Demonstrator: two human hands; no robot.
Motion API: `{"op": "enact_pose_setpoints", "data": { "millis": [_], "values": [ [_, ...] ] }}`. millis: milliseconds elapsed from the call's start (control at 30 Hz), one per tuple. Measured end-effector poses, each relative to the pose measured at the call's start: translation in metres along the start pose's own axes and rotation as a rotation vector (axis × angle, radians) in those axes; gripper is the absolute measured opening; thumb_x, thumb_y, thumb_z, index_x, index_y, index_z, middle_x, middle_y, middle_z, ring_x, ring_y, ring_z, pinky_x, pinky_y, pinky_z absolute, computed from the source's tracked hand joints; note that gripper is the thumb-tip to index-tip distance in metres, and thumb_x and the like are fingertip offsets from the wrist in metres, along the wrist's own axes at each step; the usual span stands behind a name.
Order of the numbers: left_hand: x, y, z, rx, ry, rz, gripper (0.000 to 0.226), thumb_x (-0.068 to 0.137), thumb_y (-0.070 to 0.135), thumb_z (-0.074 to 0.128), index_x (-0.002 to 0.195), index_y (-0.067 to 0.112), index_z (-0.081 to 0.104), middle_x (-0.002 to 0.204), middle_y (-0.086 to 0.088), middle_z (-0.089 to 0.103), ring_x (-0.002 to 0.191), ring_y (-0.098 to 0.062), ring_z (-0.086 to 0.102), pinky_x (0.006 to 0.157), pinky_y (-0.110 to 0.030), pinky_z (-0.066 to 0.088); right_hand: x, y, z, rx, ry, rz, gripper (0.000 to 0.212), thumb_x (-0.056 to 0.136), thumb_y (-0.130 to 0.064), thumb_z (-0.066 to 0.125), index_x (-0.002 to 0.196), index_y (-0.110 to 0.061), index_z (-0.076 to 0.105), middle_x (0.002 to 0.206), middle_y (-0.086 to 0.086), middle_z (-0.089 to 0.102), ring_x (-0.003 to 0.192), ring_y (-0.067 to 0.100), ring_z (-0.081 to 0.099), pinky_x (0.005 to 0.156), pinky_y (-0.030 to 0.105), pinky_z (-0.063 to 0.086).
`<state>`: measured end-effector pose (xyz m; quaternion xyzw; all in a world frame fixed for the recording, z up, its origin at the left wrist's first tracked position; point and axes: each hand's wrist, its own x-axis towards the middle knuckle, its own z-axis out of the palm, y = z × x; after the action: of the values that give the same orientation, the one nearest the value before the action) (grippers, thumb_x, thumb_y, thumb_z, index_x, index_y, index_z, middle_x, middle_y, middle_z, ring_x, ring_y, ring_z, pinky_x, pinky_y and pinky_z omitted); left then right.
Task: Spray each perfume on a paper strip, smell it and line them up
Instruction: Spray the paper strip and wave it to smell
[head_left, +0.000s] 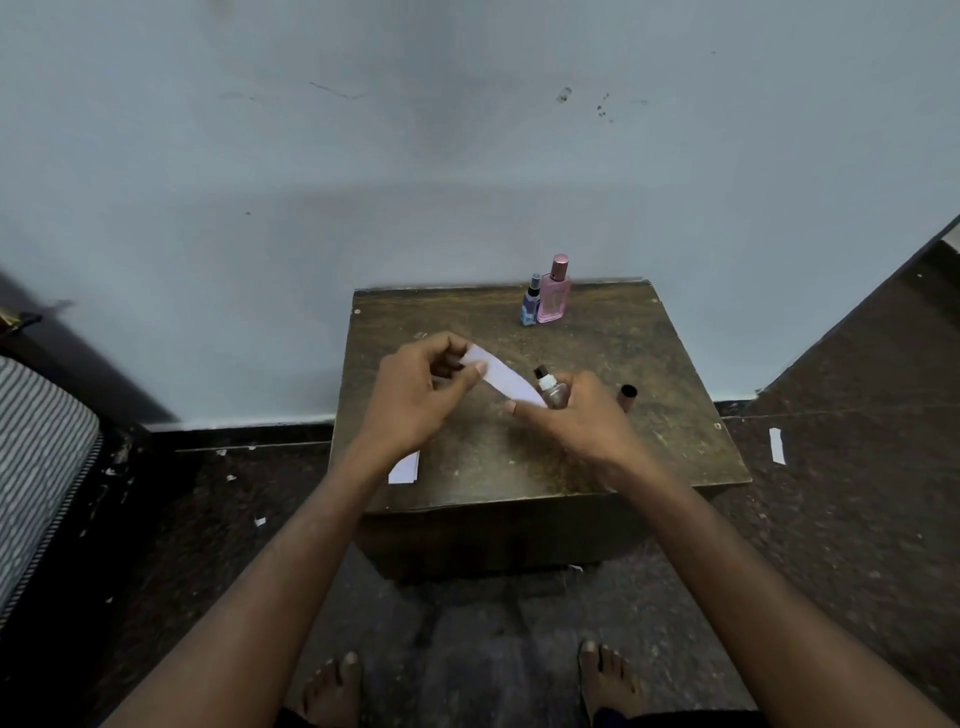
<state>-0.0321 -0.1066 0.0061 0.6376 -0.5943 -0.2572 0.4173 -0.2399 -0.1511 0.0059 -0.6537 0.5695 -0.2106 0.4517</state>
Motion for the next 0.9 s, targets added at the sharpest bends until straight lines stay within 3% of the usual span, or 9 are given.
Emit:
{"op": "enact_pose_setpoints", "data": {
  "millis": [167, 367, 433, 533, 600, 667, 800, 900],
  "values": [
    [-0.018, -0.002, -0.023, -0.072, -0.007, -0.032, 0.02, 0.097, 0.029, 0.077, 0.117, 0.033, 0.075, 0.093, 0.008, 0.079, 0.087, -0.007, 0.077, 0.086, -0.028, 0.061, -0.011, -0.004, -0.007, 0.299, -0.071, -0.061, 0.027, 0.087, -0.031, 0.085, 0.105, -0.016, 0.072, 0.066, -0.004, 0.058, 0.05, 0.008, 0.045, 0.045, 0.025, 0.035],
    [-0.034, -0.001, -0.034, -0.113, 0.044, -0.132, 0.012, 0.094, 0.024, 0.08, 0.105, 0.019, 0.078, 0.082, 0.002, 0.081, 0.078, -0.011, 0.08, 0.085, -0.035, 0.066, -0.015, -0.009, -0.009, 0.466, -0.151, -0.027, 0.033, 0.087, -0.034, 0.083, 0.105, -0.011, 0.068, 0.061, -0.004, 0.053, 0.046, 0.013, 0.038, 0.043, 0.024, 0.029],
    [-0.038, -0.001, -0.037, -0.185, 0.097, -0.197, 0.011, 0.093, 0.021, 0.081, 0.103, 0.016, 0.078, 0.081, -0.002, 0.081, 0.079, -0.014, 0.081, 0.085, -0.036, 0.066, -0.018, -0.01, -0.01, 0.715, -0.261, 0.008, 0.038, 0.089, -0.043, 0.073, 0.107, -0.009, 0.066, 0.064, -0.003, 0.048, 0.049, 0.012, 0.037, 0.044, 0.023, 0.027],
    [-0.043, 0.002, -0.043, -0.295, 0.149, -0.269, 0.011, 0.093, 0.018, 0.082, 0.102, 0.014, 0.078, 0.082, -0.006, 0.082, 0.081, -0.018, 0.081, 0.086, -0.037, 0.066, -0.025, -0.013, -0.014, 1.178, -0.531, 0.048, 0.04, 0.097, -0.048, 0.043, 0.095, -0.012, 0.06, 0.071, -0.003, 0.037, 0.054, 0.01, 0.033, 0.045, 0.024, 0.026],
    [-0.047, 0.005, -0.047, -0.336, 0.173, -0.301, 0.013, 0.092, 0.018, 0.082, 0.103, 0.012, 0.078, 0.082, -0.007, 0.082, 0.082, -0.018, 0.081, 0.084, -0.036, 0.066, -0.03, -0.016, -0.014, 1.298, -0.639, 0.04, 0.039, 0.098, -0.045, 0.035, 0.094, -0.014, 0.057, 0.073, -0.004, 0.035, 0.054, 0.007, 0.031, 0.044, 0.021, 0.029],
    [-0.053, 0.005, -0.05, -0.339, 0.208, -0.337, 0.014, 0.091, 0.019, 0.083, 0.104, 0.013, 0.079, 0.082, -0.005, 0.082, 0.081, -0.018, 0.081, 0.083, -0.035, 0.066, -0.038, -0.023, -0.01, 1.183, -0.585, -0.012, 0.037, 0.102, -0.041, 0.036, 0.095, -0.013, 0.059, 0.073, -0.002, 0.039, 0.053, 0.008, 0.036, 0.043, 0.022, 0.034],
    [-0.071, 0.006, -0.059, -0.42, 0.301, -0.406, 0.015, 0.088, 0.017, 0.086, 0.102, 0.013, 0.08, 0.083, -0.004, 0.082, 0.082, -0.018, 0.081, 0.082, -0.034, 0.066, -0.055, -0.037, 0.012, 0.733, -0.204, -0.241, 0.04, 0.111, -0.04, 0.042, 0.11, -0.005, 0.059, 0.074, 0.005, 0.057, 0.052, 0.019, 0.055, 0.043, 0.027, 0.042],
    [-0.088, 0.007, -0.073, -0.418, 0.346, -0.417, 0.019, 0.088, 0.022, 0.086, 0.104, 0.012, 0.08, 0.084, -0.005, 0.082, 0.082, -0.019, 0.081, 0.071, -0.026, 0.063, -0.07, -0.042, 0.024, 0.635, -0.159, -0.398, 0.039, 0.106, -0.036, 0.049, 0.121, 0.0, 0.049, 0.078, 0.004, 0.061, 0.054, 0.021, 0.059, 0.039, 0.027, 0.042]
  ]
}}
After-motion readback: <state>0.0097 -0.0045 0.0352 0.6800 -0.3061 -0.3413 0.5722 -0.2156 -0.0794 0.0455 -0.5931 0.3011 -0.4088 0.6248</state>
